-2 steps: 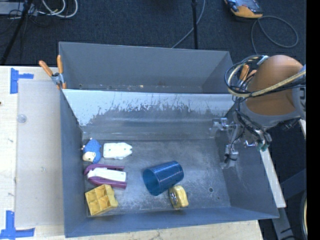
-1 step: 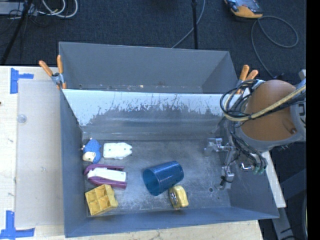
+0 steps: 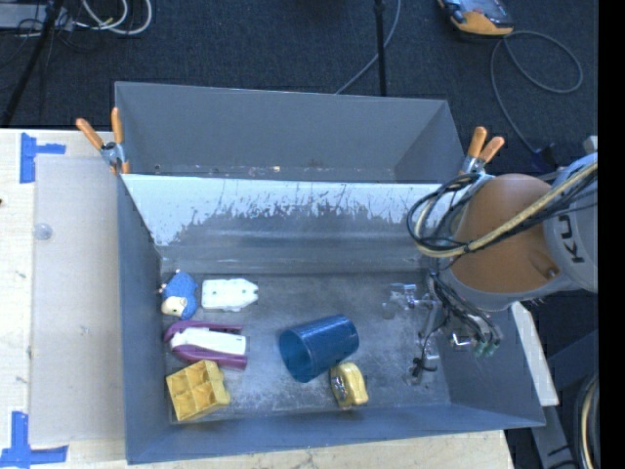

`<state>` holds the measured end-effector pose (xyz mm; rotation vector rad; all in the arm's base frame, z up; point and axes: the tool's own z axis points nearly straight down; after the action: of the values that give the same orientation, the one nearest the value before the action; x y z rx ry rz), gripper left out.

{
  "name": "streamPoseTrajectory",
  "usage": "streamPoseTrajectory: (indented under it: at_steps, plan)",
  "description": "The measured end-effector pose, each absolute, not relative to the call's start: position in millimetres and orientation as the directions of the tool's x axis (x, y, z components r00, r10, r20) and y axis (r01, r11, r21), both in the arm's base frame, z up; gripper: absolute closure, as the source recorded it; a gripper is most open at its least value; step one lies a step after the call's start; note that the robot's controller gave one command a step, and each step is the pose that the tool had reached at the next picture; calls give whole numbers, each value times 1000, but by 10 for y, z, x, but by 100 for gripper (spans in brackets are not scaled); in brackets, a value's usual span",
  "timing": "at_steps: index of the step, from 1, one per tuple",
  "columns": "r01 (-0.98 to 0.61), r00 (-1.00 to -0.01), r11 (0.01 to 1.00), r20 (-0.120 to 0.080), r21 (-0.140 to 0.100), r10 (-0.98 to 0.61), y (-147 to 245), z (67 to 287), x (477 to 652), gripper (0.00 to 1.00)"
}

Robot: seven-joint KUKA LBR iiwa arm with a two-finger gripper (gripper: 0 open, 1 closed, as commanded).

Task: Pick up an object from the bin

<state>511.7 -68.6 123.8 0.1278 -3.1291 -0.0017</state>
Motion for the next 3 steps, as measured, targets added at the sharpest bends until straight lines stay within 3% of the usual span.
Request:
streamPoseTrajectory:
  at_steps: [1, 2, 3]
  plan:
    - [-81, -997, 997, 1, 0, -81, -608, 1178, 5236, 0]
    - [-37, -999, 999, 9, 4, -37, -425, 843, 5209, 0]
    - [-28, -1000, 1000, 4, 1, -28, -251, 750, 5284, 0]
